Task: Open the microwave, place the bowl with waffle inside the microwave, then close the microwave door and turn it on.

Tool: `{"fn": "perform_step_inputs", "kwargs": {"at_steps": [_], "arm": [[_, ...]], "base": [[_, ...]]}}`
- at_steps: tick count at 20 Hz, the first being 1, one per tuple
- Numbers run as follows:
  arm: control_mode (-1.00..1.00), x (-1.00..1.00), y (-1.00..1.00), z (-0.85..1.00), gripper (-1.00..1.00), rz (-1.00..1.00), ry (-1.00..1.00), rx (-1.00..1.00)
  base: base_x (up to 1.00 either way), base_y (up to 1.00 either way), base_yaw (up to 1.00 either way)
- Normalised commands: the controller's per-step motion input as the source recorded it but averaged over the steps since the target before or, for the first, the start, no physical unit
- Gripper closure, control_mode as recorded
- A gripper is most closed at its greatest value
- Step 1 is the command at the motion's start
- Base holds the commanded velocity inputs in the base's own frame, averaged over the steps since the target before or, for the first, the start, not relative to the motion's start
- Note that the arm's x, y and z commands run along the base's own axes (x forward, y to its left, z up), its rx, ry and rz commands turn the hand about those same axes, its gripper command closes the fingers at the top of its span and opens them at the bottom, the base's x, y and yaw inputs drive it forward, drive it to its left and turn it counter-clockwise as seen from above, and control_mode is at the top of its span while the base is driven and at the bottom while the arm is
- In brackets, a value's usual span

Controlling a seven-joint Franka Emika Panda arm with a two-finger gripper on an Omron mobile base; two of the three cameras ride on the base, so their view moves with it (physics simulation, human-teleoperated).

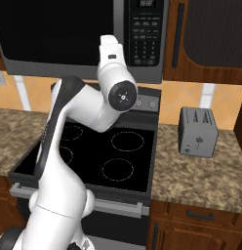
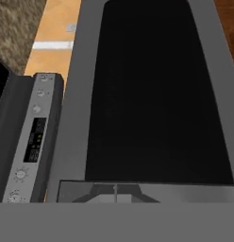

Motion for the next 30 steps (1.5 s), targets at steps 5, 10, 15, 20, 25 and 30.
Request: {"fn": "perform_step_inputs", "kwargs": {"at_steps": [5,10,15,20,25,30], "arm": [[-1.00,0.06,-0.46,-0.15,1.00,0.00,-0.03,0.00],[-1.00,0.33,-0.08,-0.28,1.00,-0.01,-0.01,-0.01],[-1.00,0.31,-0.17,-0.06,1.00,-0.03,0.00,0.00],[-1.00,0.46,-0.11,0.00,1.00,-0.05,0.00,0.00],[-1.00,0.57,-0.05,-0.01,1.00,-0.04,0.00,0.00],[-1.00,0.69,-0.12,-0.06,1.00,-0.03,0.00,0.00]], "base": [[0.00,0.00,0.00],[0.00,0.00,0.00],[0.00,0.00,0.00],[0.00,0.00,0.00],[0.00,0.00,0.00],[0.00,0.00,0.00]]}}
